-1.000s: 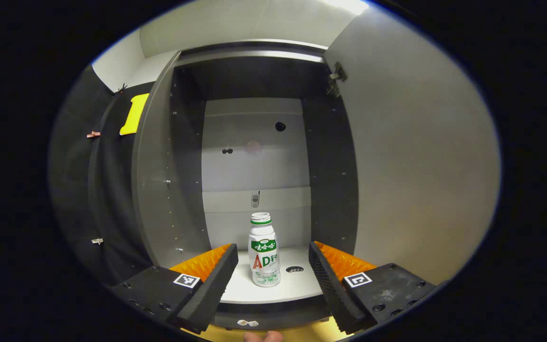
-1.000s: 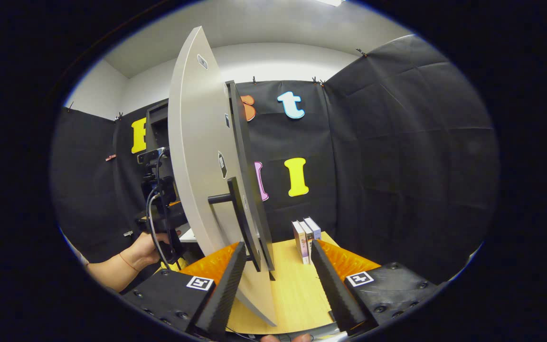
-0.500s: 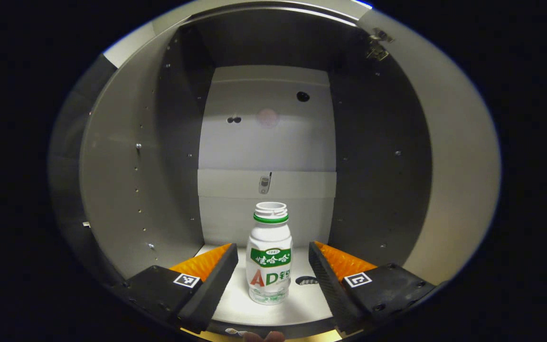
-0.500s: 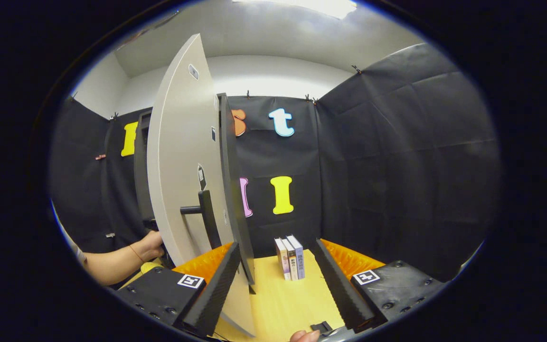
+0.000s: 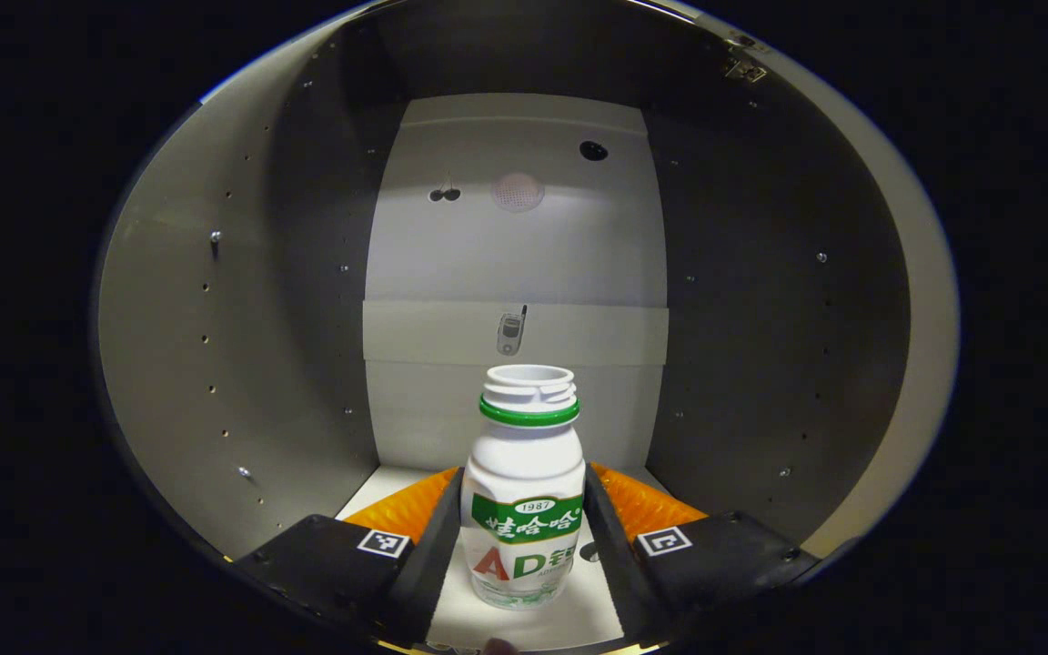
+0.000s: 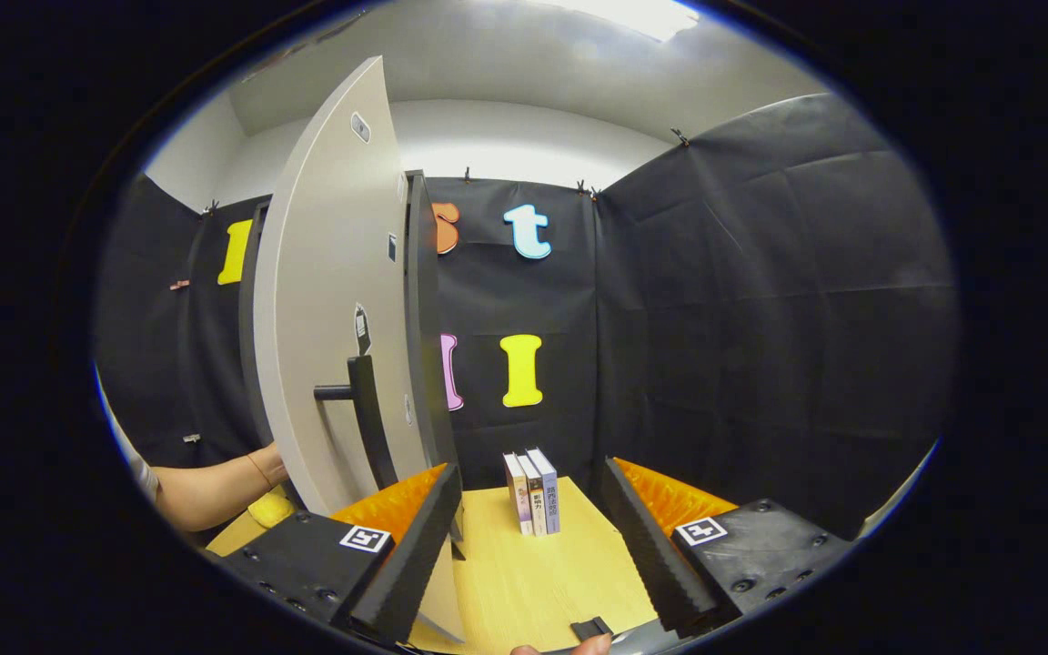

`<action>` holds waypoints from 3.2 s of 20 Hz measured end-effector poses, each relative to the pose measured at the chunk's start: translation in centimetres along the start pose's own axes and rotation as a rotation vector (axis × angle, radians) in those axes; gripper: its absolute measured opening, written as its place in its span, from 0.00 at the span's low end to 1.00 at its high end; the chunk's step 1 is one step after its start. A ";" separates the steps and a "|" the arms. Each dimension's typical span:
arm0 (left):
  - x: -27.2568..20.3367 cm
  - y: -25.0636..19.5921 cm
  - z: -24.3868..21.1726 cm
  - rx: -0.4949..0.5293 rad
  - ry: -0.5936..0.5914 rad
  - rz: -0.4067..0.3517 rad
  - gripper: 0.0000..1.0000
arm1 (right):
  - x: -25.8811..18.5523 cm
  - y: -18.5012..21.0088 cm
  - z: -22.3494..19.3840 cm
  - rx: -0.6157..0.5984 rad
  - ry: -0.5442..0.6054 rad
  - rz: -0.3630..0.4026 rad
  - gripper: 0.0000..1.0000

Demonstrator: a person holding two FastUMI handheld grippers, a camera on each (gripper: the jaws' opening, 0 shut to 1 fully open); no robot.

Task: Open the cabinet door with the right hand, grasp the bottle in the cabinet with the left hand and place it on the coaster, then close the cabinet door with the right hand.

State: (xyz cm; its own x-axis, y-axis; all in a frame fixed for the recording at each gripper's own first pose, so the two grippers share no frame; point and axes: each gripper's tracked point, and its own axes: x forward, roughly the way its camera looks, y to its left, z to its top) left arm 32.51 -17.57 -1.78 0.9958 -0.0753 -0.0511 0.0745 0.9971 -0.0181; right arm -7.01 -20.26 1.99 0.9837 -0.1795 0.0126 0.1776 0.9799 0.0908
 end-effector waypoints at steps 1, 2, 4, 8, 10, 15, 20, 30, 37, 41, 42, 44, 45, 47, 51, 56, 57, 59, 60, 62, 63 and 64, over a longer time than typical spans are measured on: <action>-0.5 0.1 0.5 0.009 -0.007 -0.002 0.76 | -0.1 0.1 0.0 0.001 0.001 0.005 0.98; -1.3 0.5 0.9 0.016 -0.015 -0.003 0.76 | -0.2 0.1 0.0 0.001 -0.002 0.007 0.98; -3.2 0.9 1.8 0.028 -0.025 -0.018 0.75 | -0.6 0.3 0.4 0.004 -0.016 0.010 0.98; -8.1 2.2 3.2 0.024 -0.047 -0.048 0.76 | -1.1 0.8 0.1 0.018 -0.016 0.033 1.00; -11.1 3.3 3.7 0.020 -0.066 -0.050 0.75 | -1.2 0.9 0.0 0.032 -0.013 0.040 1.00; -18.0 6.1 3.1 0.024 -0.077 -0.070 0.75 | -1.2 1.6 0.5 0.033 -0.035 0.047 0.98; -23.3 9.2 0.9 0.032 -0.093 -0.062 0.76 | -1.2 2.9 0.6 0.028 -0.054 0.071 0.98; -30.6 14.3 -10.8 -0.004 -0.071 -0.045 0.75 | -2.2 3.8 1.8 0.042 -0.118 0.025 1.00; -33.1 14.8 -15.9 0.050 -0.136 -0.068 0.76 | -2.9 4.4 1.9 0.033 -0.131 0.006 0.98; -33.7 14.8 -20.5 0.011 -0.098 -0.079 0.76 | -3.3 4.5 2.0 0.046 -0.117 -0.009 1.00; -33.7 15.1 -21.6 0.009 -0.091 -0.076 0.76 | -3.5 4.5 2.1 0.044 -0.120 -0.010 1.00; -33.4 15.3 -23.6 0.026 -0.075 -0.079 0.75 | -4.1 4.8 2.1 0.044 -0.119 -0.008 0.98; -33.4 15.2 -24.6 0.029 -0.068 -0.088 0.75 | -4.3 4.9 2.1 0.040 -0.116 -0.012 0.98; -33.3 15.2 -27.0 0.026 -0.048 -0.107 0.76 | -4.4 5.2 2.0 0.034 -0.101 -0.023 0.98; -32.6 15.8 -30.8 0.011 -0.015 -0.115 0.76 | -4.0 5.9 1.2 0.024 -0.056 -0.022 0.98; -31.4 16.0 -33.6 0.000 0.009 -0.110 0.77 | -3.8 6.1 1.3 0.008 -0.040 -0.038 0.97; -31.1 16.1 -34.1 0.000 0.012 -0.105 0.77 | -3.8 6.1 1.3 0.010 -0.038 -0.043 0.97; -30.9 16.2 -34.9 -0.006 0.027 -0.095 0.77 | -3.7 6.1 1.2 0.026 -0.030 -0.043 0.97; -30.9 16.2 -35.1 -0.008 0.031 -0.091 0.77 | -3.6 5.7 1.2 0.025 -0.030 -0.054 0.97; -30.7 16.1 -35.5 -0.001 0.046 -0.090 0.77 | -3.4 5.1 1.3 0.028 -0.029 -0.070 0.97; -30.6 16.1 -35.5 0.002 0.050 -0.090 0.78 | -3.3 5.1 1.4 0.043 -0.030 -0.074 0.97; -30.6 16.1 -35.4 0.005 0.049 -0.092 0.79 | -3.2 5.1 1.5 0.052 -0.032 -0.076 0.97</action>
State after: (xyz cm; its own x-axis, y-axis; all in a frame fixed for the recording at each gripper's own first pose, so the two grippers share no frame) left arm 1.34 0.25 -35.87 0.9811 -0.1668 -0.0978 0.1656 0.9860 -0.0202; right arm -9.33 -14.85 3.92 0.9658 -0.2568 0.0358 0.2492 0.9576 0.1448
